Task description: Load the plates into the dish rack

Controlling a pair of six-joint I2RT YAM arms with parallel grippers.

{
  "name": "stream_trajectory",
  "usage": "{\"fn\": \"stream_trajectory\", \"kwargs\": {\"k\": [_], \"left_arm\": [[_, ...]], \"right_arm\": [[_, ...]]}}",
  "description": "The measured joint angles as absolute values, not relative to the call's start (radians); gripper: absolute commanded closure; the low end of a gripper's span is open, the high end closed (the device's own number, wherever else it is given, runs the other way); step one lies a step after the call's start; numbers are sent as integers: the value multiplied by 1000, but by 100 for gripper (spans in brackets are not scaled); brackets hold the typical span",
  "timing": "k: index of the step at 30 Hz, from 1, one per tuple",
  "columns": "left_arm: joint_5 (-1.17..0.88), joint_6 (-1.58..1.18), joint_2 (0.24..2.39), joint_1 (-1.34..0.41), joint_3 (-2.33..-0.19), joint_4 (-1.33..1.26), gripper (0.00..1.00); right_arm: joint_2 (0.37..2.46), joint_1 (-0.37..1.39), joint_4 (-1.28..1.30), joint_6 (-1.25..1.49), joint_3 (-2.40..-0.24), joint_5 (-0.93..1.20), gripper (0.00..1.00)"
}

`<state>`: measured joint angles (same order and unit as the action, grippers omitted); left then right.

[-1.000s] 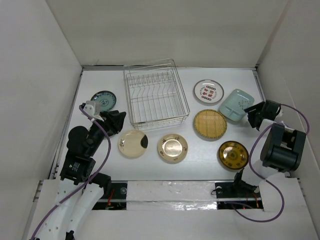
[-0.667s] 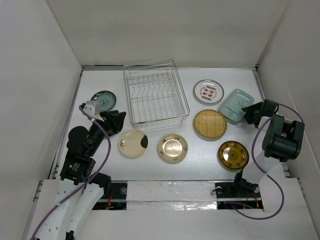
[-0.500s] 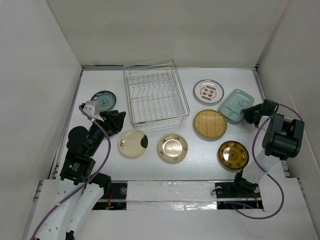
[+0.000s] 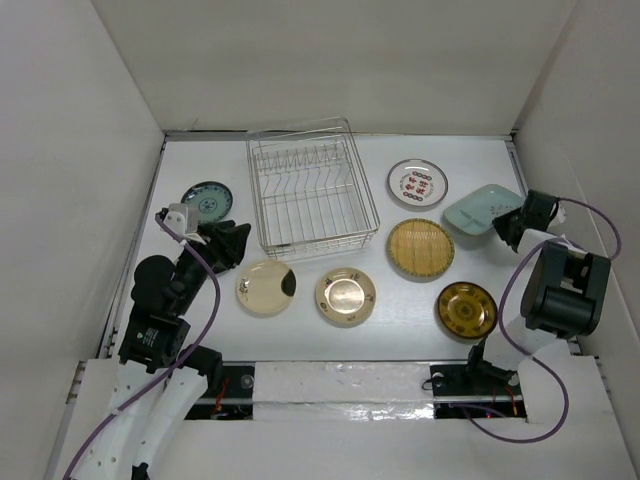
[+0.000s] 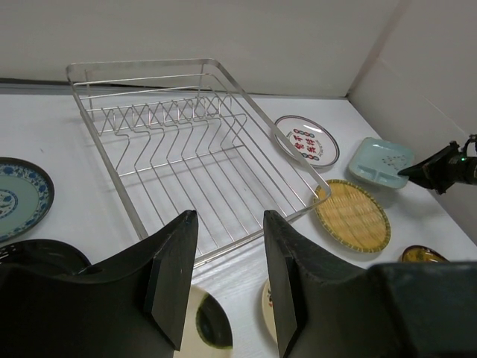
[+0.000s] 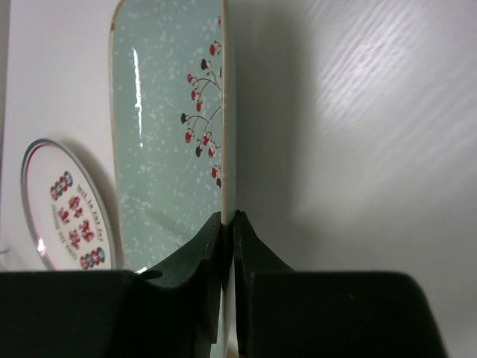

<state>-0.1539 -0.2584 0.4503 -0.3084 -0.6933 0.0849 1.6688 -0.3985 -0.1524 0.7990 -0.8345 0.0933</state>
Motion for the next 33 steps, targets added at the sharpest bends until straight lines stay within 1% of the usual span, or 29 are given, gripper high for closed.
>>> {"fn": "stream_trajectory", "kwargs": {"k": [4, 8, 11, 14, 19, 23, 28, 33], "left_arm": [[-154, -258, 450, -308, -693, 85, 62], [-154, -258, 448, -308, -693, 84, 62], [-154, -258, 448, -308, -693, 84, 62], [-154, -258, 448, -308, -693, 83, 61], [-153, -258, 448, -308, -693, 80, 61], [-152, -258, 448, -308, -693, 79, 61], [-152, -258, 448, -308, -693, 78, 61], [-149, -257, 451, -308, -693, 78, 61]], "right_arm": [[1522, -349, -27, 744, -835, -67, 100], [1372, -257, 81, 675, -872, -203, 100], [1306, -159, 140, 607, -954, -281, 100], [1300, -41, 212, 522, -1097, -337, 100], [1416, 163, 299, 389, -1397, -391, 100], [1588, 320, 406, 311, -1664, -443, 100], [1839, 444, 526, 254, -1968, -503, 100], [2055, 514, 632, 224, -2183, -563, 100]]}}
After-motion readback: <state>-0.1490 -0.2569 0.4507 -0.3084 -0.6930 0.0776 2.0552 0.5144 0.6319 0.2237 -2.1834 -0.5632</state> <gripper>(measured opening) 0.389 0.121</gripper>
